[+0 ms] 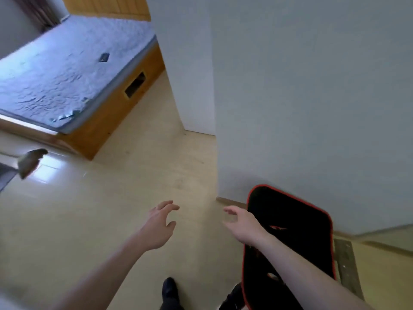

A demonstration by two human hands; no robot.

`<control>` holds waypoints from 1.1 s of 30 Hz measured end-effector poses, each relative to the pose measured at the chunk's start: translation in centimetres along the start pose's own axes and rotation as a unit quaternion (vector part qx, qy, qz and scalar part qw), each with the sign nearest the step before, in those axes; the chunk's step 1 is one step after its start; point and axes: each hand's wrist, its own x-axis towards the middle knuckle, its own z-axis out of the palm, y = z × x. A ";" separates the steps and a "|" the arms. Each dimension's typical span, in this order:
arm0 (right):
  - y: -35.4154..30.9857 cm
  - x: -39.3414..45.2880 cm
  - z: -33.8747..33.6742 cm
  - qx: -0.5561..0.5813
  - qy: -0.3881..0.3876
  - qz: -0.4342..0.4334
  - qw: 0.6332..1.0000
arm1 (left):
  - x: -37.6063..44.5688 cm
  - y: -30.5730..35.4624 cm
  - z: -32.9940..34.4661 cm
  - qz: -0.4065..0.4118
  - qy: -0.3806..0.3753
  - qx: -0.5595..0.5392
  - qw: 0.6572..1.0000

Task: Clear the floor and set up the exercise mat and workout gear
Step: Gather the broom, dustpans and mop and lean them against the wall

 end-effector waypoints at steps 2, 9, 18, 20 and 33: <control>-4.7 0.9 2.3 -0.037 -0.023 -0.037 0.998 | -2.0 -3.4 -2.5 -0.019 0.035 -0.029 0.999; -18.9 1.6 10.6 -0.085 -0.077 -0.134 0.984 | -8.5 -14.7 -9.6 -0.073 0.132 -0.070 0.986; -35.2 1.1 21.8 -0.157 -0.109 -0.272 0.943 | -17.2 -29.9 -16.8 -0.157 0.238 -0.133 0.949; -38.1 1.1 23.6 -0.172 -0.123 -0.296 0.932 | -18.9 -31.7 -17.8 -0.173 0.261 -0.151 0.938; -54.3 5.5 34.4 -0.242 -0.231 -0.389 0.858 | -25.9 -43.0 -22.2 -0.298 0.384 -0.204 0.850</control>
